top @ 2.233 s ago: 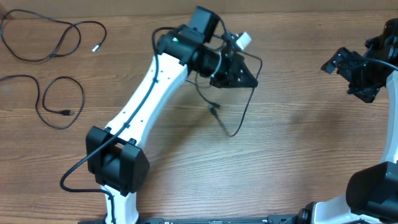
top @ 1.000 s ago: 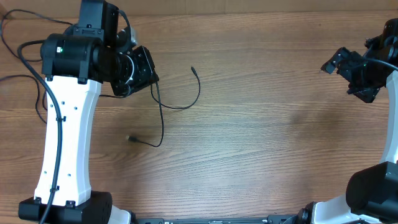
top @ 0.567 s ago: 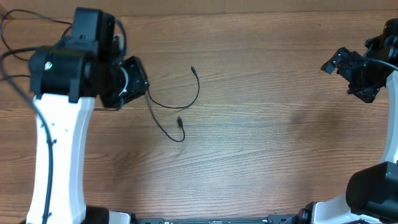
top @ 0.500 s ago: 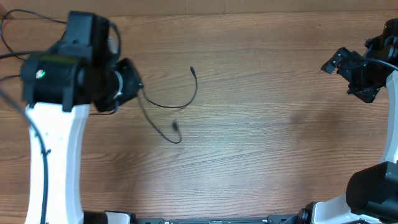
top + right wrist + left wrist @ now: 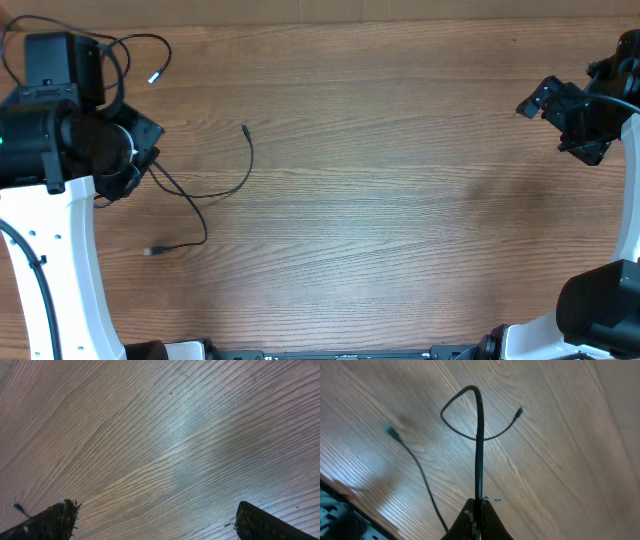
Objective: Untangle cables
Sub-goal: 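Drag the held cable with the left gripper toward the left edge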
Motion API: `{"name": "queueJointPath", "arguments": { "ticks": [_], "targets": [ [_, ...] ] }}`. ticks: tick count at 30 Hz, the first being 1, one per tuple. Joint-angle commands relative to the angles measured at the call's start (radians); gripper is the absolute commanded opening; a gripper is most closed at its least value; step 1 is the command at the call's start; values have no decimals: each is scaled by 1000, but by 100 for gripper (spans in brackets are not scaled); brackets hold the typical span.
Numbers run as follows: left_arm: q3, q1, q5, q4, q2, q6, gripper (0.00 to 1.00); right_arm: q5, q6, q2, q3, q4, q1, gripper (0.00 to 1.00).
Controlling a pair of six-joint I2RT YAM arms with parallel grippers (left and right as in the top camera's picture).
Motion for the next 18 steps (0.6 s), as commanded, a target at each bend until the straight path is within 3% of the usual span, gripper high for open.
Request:
{"name": "queueJointPath", "arguments": {
  "ticks": [1,6,18],
  "targets": [
    [7,40,-20,-2,-3,-113,4,0,-4,2,2,3,1,100],
    [7,138,-29,-2,-2,-200,4,-1,-4,2,2,3,1,100],
    [-54,442,-123,4,5,-247,4,0,-4,2,2,3,1,100]
  ]
}}
